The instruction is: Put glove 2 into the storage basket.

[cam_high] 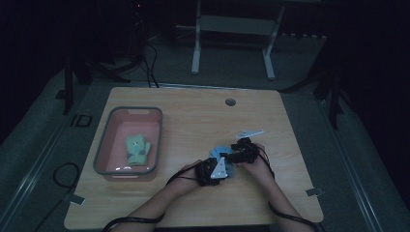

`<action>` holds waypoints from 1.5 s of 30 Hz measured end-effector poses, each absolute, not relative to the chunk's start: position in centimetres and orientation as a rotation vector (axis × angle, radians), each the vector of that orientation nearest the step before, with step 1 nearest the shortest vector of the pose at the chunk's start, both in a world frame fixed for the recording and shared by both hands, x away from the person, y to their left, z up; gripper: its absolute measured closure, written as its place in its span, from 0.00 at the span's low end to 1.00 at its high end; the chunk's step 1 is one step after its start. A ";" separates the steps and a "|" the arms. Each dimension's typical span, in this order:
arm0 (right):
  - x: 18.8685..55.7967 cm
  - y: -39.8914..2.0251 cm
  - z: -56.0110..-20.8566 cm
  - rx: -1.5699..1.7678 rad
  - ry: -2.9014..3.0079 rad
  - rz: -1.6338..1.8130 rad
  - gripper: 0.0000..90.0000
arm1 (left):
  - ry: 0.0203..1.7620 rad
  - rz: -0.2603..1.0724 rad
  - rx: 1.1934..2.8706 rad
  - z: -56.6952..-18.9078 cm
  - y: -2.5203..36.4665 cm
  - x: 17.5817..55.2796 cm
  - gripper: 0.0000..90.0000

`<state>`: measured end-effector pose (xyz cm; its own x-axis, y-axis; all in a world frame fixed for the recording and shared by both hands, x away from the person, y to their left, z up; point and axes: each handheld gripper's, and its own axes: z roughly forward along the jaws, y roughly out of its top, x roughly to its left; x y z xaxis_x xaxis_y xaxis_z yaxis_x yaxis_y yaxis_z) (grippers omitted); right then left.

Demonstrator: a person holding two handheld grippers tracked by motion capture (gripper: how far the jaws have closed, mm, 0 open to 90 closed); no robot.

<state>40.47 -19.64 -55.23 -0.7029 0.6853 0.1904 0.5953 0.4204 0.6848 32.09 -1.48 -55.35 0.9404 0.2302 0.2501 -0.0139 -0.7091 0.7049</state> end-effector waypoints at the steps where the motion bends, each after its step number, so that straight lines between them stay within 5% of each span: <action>1: 40.4 -19.6 -55.2 1.142 2.549 1.148 0.37 | 0.159 0.402 2.325 -55.3 -1.4 32.2 0.83; 10: 39.9 -19.7 -55.4 1.072 2.628 1.215 0.72 | 0.178 0.365 2.321 -55.4 -1.1 32.3 0.84; 15: 39.9 -19.3 -55.4 1.099 2.656 1.224 0.83 | 0.177 0.357 2.335 -55.2 -1.1 32.4 0.84; 45: 39.0 -15.8 -48.9 0.995 2.574 1.370 0.87 | 0.180 0.416 2.342 -47.7 3.5 31.4 0.85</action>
